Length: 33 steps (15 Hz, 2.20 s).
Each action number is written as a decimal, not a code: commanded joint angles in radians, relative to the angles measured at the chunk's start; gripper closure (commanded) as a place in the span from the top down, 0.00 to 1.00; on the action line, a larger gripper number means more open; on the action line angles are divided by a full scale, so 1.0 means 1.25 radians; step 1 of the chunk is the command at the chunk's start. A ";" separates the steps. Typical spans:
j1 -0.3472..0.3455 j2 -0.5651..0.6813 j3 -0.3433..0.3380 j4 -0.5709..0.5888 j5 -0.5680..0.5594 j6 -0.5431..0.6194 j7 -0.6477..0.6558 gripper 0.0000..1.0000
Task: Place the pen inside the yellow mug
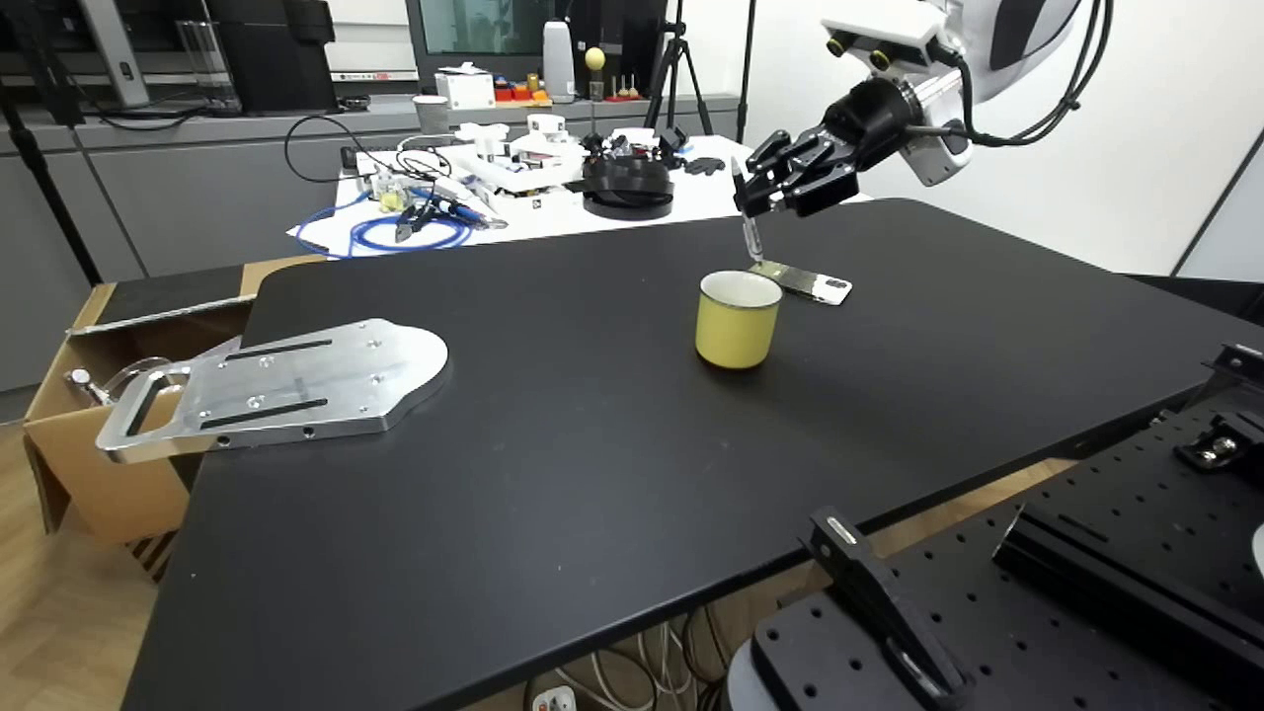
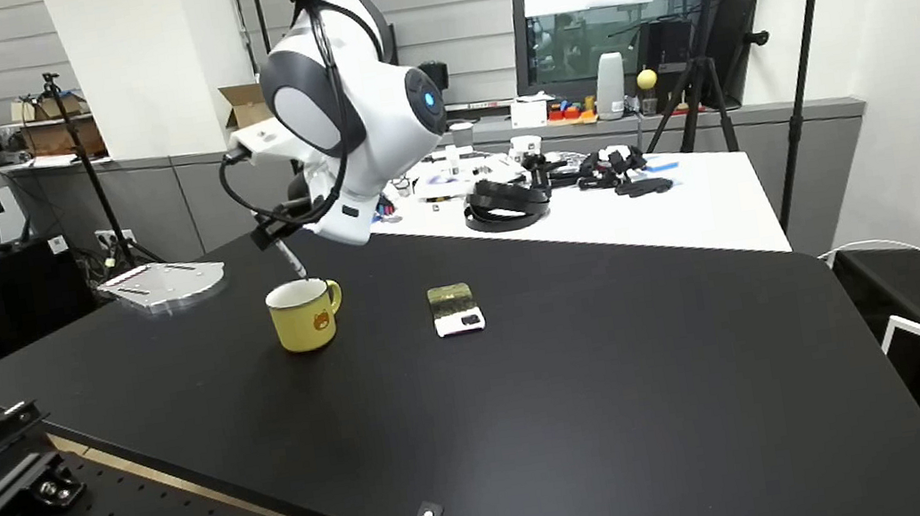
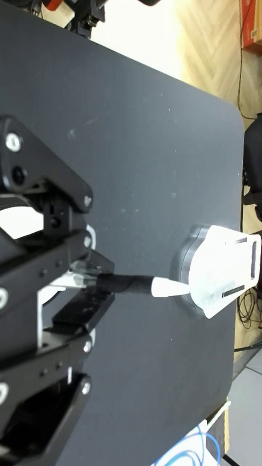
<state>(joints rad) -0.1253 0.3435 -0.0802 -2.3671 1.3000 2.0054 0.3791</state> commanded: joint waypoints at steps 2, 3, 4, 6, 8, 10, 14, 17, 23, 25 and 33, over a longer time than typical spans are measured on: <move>0.000 0.050 -0.016 0.025 0.038 -0.036 -0.046 0.05; 0.000 0.061 -0.018 0.028 0.043 -0.037 -0.054 0.05; -0.001 0.073 -0.020 0.032 0.044 -0.039 -0.062 0.05; -0.002 0.097 -0.022 0.042 0.048 -0.042 -0.075 0.05; -0.002 0.120 -0.025 0.052 0.055 -0.040 -0.086 0.05; -0.002 0.144 -0.027 0.063 0.060 -0.040 -0.091 0.05; 0.003 0.166 -0.028 0.076 0.066 -0.032 -0.091 0.45; 0.003 0.165 -0.028 0.079 0.066 -0.036 -0.090 0.64; 0.009 0.123 -0.029 0.067 0.062 -0.049 -0.084 1.00; 0.009 0.107 -0.030 0.063 0.060 -0.053 -0.081 1.00; 0.011 0.100 -0.033 0.073 0.040 -0.063 -0.088 1.00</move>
<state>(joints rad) -0.1227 0.4671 -0.1080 -2.2791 1.3497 1.9338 0.2683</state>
